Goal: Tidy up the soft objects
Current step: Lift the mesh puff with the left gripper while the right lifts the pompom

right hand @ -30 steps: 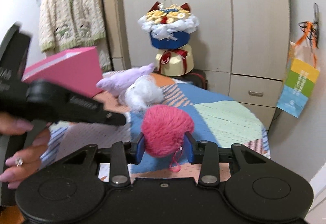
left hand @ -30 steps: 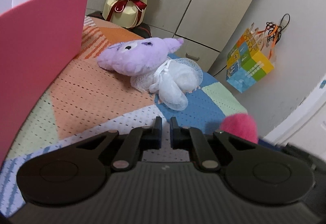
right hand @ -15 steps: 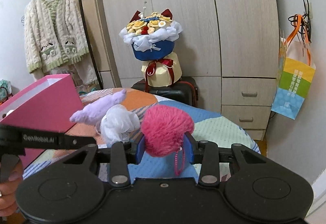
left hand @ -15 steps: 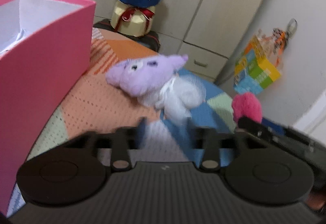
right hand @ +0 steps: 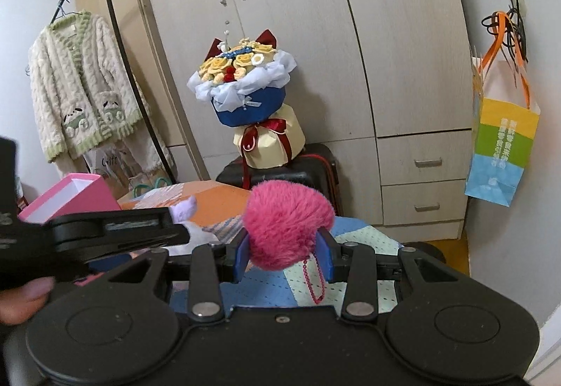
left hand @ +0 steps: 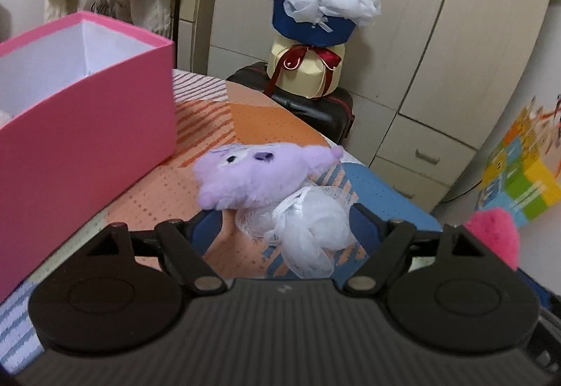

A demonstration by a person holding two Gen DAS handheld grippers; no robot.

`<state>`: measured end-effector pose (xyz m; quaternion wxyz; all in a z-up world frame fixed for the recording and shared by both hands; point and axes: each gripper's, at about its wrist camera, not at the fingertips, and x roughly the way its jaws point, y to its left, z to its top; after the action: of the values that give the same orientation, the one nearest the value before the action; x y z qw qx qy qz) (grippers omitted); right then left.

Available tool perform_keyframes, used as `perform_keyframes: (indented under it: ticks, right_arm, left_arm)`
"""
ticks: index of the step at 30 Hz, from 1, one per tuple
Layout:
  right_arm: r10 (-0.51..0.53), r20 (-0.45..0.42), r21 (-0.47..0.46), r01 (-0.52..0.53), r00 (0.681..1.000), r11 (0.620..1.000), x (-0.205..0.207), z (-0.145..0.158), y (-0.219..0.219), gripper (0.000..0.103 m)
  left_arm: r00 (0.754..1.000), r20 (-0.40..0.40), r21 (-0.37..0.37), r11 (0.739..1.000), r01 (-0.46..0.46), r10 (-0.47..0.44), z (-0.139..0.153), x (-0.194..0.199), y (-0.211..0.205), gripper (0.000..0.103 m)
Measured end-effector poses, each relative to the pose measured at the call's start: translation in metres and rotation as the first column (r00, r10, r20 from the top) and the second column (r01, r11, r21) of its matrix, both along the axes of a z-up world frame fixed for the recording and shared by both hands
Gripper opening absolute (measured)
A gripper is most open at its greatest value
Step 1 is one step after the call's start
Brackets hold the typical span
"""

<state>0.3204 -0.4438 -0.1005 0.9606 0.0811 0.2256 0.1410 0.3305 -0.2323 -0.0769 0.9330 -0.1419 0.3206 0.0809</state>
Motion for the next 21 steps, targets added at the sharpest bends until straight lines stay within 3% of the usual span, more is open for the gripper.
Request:
perform_keyframes:
  ticks: [7, 10, 11, 12, 13, 14, 15, 17, 21]
  right_arm:
    - [0.008, -0.004, -0.001, -0.008, 1.000, 1.000, -0.007, 0.000, -0.003, 0.044]
    - [0.004, 0.001, 0.010, -0.004, 1.000, 1.000, -0.009, 0.000, -0.005, 0.044]
    - [0.005, 0.004, 0.016, -0.005, 1.000, 1.000, -0.010, 0.000, -0.007, 0.044]
    - [0.008, 0.009, 0.022, -0.008, 1.000, 1.000, -0.011, -0.001, -0.008, 0.044]
    - [0.009, 0.013, 0.025, -0.009, 1.000, 1.000, -0.013, -0.001, -0.009, 0.044]
    - [0.008, 0.016, 0.028, -0.008, 1.000, 1.000, -0.014, -0.002, -0.009, 0.044]
    - [0.008, 0.016, 0.031, -0.008, 1.000, 0.999, -0.016, -0.003, -0.009, 0.044]
    - [0.005, 0.014, 0.037, -0.005, 1.000, 0.999, -0.019, -0.004, -0.009, 0.044]
    - [0.009, 0.000, 0.038, -0.009, 1.000, 0.999, -0.027, -0.008, -0.003, 0.044]
  left_arm:
    - [1.000, -0.021, 0.013, 1.000, 0.008, -0.008, -0.012, 0.010, -0.007, 0.079]
    - [1.000, 0.014, 0.021, 1.000, 0.005, -0.006, -0.017, 0.007, -0.007, 0.079]
    - [1.000, 0.023, 0.021, 1.000, 0.005, -0.006, -0.019, 0.005, -0.007, 0.074]
    - [1.000, 0.028, 0.016, 1.000, 0.009, -0.010, -0.020, 0.004, -0.006, 0.059]
    - [0.999, 0.026, 0.010, 1.000, 0.026, -0.027, -0.022, 0.003, -0.005, 0.051]
    - [0.999, 0.018, 0.003, 0.999, 0.050, -0.050, -0.023, 0.002, -0.004, 0.031]
    - [0.998, 0.014, 0.002, 0.998, 0.062, -0.062, -0.024, 0.001, -0.003, 0.024]
    - [0.997, 0.029, 0.005, 0.997, 0.075, -0.075, -0.023, -0.005, -0.001, 0.015]
    - [0.991, 0.057, 0.003, 0.993, 0.118, -0.118, -0.023, -0.022, 0.005, 0.011]
